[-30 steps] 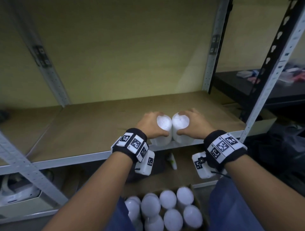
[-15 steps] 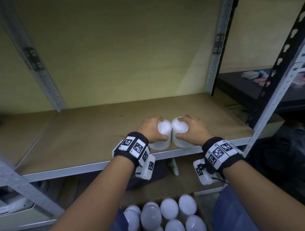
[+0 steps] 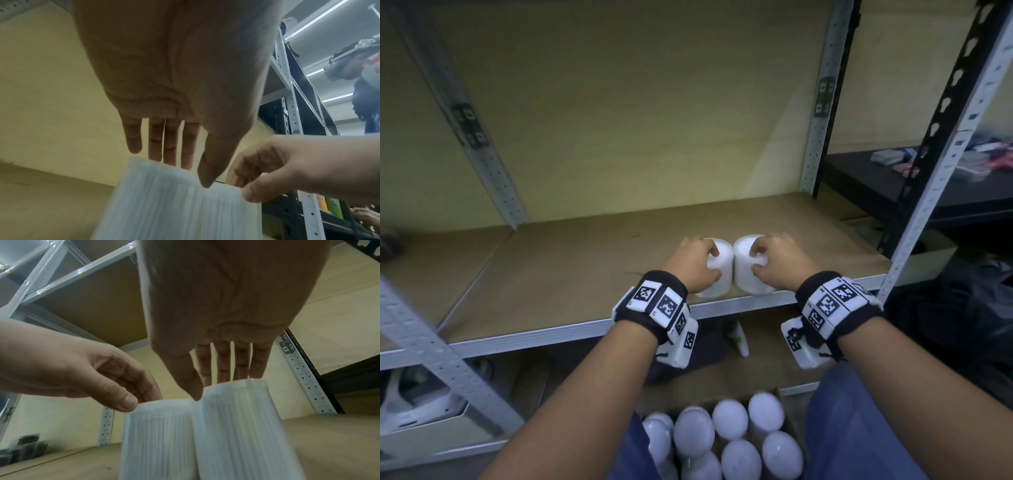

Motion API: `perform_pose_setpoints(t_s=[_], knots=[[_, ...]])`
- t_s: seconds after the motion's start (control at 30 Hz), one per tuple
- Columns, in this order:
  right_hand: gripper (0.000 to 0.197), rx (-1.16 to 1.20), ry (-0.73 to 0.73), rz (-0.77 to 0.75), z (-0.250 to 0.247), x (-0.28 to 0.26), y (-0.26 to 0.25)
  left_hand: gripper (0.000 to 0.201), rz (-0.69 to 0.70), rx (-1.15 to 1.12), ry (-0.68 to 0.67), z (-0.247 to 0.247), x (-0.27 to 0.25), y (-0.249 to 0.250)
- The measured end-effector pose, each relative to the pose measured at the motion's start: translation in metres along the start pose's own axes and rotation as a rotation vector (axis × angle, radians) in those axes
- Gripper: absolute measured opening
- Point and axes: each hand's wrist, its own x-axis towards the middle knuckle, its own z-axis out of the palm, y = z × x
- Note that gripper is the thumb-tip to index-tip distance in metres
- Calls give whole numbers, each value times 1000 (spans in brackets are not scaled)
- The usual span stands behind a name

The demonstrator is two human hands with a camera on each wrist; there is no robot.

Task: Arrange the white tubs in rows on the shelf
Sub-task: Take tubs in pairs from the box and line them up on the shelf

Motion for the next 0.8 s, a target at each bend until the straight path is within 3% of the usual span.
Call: perform_pose_setpoints(t_s=[0.4,0.8], knots=[[32,45,51,-24,0,12,4,31,15,-55,96,8,12,0],[31,60,63,17,-1,87,33,31,-20,-114,69,16,96,-3]])
